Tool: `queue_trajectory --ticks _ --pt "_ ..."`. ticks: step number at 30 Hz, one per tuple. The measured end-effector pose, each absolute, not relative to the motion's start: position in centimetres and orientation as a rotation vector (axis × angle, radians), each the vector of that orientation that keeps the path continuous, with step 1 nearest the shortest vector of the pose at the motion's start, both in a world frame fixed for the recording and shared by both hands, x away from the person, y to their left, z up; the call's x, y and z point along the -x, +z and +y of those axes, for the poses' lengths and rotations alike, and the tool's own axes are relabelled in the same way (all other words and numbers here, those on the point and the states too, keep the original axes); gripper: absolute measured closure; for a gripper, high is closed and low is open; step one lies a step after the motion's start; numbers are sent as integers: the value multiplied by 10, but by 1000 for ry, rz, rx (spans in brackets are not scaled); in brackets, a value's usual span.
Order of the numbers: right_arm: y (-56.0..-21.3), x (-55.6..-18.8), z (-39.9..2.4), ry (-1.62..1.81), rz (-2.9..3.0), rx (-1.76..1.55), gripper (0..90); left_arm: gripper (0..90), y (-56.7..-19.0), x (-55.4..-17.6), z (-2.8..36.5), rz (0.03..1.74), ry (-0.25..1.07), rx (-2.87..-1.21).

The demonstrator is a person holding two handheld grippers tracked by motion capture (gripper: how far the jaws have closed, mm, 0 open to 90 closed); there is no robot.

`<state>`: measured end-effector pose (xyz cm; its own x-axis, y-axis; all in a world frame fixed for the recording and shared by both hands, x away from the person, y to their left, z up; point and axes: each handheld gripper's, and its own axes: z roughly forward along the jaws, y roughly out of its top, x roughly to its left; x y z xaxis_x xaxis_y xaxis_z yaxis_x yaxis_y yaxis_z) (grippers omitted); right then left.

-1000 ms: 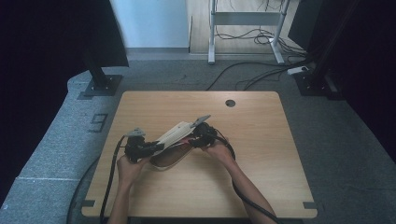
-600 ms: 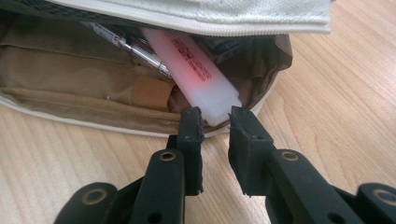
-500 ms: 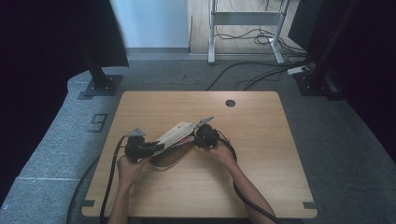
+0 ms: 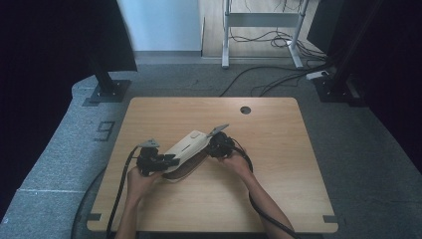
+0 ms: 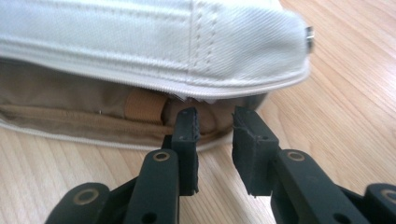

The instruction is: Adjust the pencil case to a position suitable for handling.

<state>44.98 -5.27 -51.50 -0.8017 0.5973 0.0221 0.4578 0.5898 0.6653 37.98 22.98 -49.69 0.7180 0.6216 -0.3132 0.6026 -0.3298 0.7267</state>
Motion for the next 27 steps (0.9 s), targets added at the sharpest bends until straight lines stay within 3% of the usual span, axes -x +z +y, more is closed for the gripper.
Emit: queue_trajectory --ticks 8,19,27 --pt "-509 -445 -70 1029 2591 -887 600 558 -502 -377 220 918 26 -2076" --pt "-503 -435 -86 1075 2551 -902 428 492 -510 -369 203 890 134 -2169" --pt "-499 -428 -89 1095 2531 -894 334 364 -508 -366 202 880 153 -2164"
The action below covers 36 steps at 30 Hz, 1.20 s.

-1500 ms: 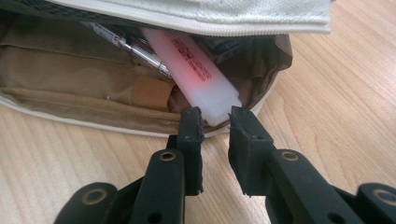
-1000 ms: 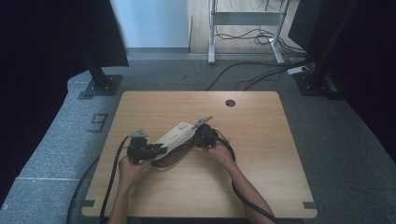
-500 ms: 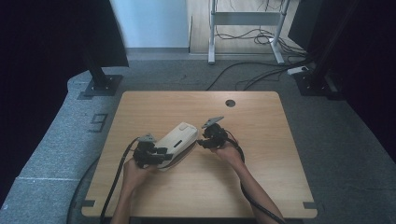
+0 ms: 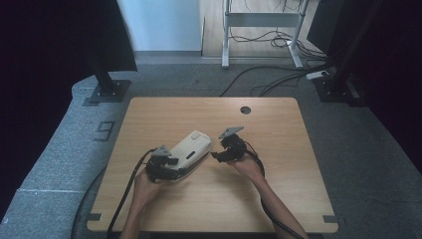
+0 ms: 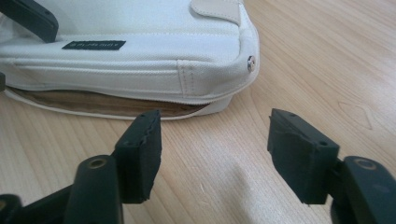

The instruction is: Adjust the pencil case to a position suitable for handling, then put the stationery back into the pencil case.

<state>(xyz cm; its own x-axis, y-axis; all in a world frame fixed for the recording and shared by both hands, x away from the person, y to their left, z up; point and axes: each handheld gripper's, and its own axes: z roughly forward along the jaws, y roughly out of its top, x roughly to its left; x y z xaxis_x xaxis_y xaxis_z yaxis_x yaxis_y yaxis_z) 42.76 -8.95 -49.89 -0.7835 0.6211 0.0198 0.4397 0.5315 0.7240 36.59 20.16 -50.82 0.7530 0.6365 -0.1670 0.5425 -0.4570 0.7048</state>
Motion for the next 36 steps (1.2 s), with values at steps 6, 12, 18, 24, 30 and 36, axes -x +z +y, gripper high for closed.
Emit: queue_trajectory --ticks 6,12,18,24,30,36 --pt "-496 -422 -97 1103 2530 -889 307 261 -504 -362 202 881 163 -2160" --pt "-492 -415 -108 1122 2520 -885 259 205 -498 -356 205 863 156 -2154" --pt "-487 -408 -117 1137 2507 -886 235 188 -495 -350 208 865 186 -2154" --pt "-482 -399 -129 1146 2491 -886 233 179 -492 -346 214 872 194 -2140" --pt "-480 -391 -144 1158 2470 -912 208 148 -487 -337 222 868 244 -2142" --pt "-478 -382 -162 1163 2444 -929 146 107 -490 -327 234 878 278 -2144"
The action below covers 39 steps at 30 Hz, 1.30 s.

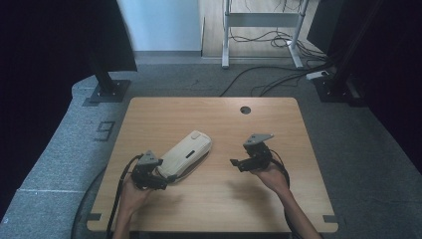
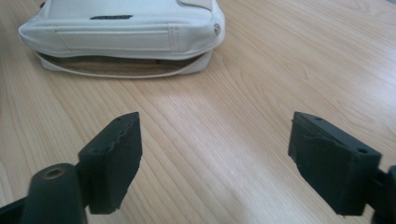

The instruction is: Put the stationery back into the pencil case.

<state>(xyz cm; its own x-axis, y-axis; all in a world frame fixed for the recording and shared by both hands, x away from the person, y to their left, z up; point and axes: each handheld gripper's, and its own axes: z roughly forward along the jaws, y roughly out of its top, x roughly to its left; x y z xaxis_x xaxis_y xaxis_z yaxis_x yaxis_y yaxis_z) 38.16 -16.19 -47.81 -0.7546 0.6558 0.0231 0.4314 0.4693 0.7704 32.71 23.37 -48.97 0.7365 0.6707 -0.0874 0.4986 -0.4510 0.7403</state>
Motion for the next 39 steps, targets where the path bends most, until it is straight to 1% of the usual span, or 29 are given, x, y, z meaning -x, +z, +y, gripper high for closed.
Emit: queue_trajectory --ticks 5,8,10,18,22,25,26,31,33,39 --pt "-481 -372 -177 1129 2404 -956 114 16 -497 -319 242 903 300 -2160" --pt "-484 -367 -185 1113 2393 -968 35 0 -501 -315 248 918 306 -2166" --pt "-488 -363 -191 1106 2386 -984 5 0 -506 -313 252 934 307 -2164" --pt "-507 -349 -211 1086 2351 -1037 0 0 -525 -305 265 992 306 -2170" --pt "-518 -345 -217 1080 2343 -1065 0 0 -538 -303 269 1026 323 -2207" --pt "-533 -342 -226 1048 2344 -1106 0 0 -544 -303 269 1028 334 -2239" --pt "-537 -342 -229 1031 2346 -1118 0 0 -547 -304 268 1020 365 -2249" --pt "-546 -341 -234 999 2355 -1144 0 0 -548 -304 268 1018 372 -2240" --pt "-556 -341 -237 987 2372 -1151 0 0 -548 -304 268 1021 373 -2238" --pt "-557 -340 -238 1000 2357 -1152 0 0 -548 -304 267 1024 374 -2236"
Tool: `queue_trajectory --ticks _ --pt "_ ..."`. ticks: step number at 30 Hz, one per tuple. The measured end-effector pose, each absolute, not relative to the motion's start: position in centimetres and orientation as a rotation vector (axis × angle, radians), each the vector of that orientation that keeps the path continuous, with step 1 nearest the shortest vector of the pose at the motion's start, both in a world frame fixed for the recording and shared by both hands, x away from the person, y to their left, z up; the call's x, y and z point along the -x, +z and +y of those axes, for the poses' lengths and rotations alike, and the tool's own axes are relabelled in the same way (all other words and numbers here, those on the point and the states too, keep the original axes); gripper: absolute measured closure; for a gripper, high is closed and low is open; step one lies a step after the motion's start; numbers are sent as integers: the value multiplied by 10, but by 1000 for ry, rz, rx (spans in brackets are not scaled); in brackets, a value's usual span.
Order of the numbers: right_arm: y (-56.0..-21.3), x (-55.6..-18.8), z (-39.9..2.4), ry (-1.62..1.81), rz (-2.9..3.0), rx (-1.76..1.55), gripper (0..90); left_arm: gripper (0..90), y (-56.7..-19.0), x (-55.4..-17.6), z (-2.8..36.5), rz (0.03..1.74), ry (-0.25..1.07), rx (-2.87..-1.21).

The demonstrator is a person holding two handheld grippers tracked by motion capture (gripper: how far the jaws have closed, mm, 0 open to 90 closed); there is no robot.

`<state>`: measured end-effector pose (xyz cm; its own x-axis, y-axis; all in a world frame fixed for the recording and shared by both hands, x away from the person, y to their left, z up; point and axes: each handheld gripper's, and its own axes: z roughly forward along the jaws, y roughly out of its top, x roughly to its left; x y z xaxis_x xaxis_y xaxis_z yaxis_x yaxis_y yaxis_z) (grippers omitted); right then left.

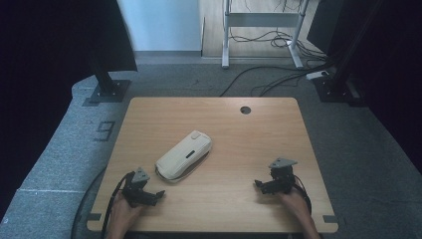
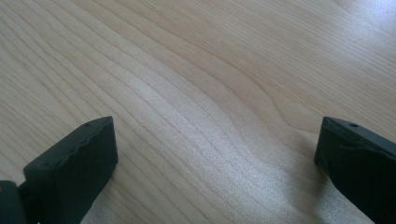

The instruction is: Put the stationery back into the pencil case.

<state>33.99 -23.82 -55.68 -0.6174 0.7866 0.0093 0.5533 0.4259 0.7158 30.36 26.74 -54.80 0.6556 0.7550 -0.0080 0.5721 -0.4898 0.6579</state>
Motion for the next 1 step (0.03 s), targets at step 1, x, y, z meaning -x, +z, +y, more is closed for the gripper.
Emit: queue_trajectory --ticks 1 --pt "-557 -340 -238 1000 2357 -1153 0 0 -548 -303 267 1026 375 -2235"
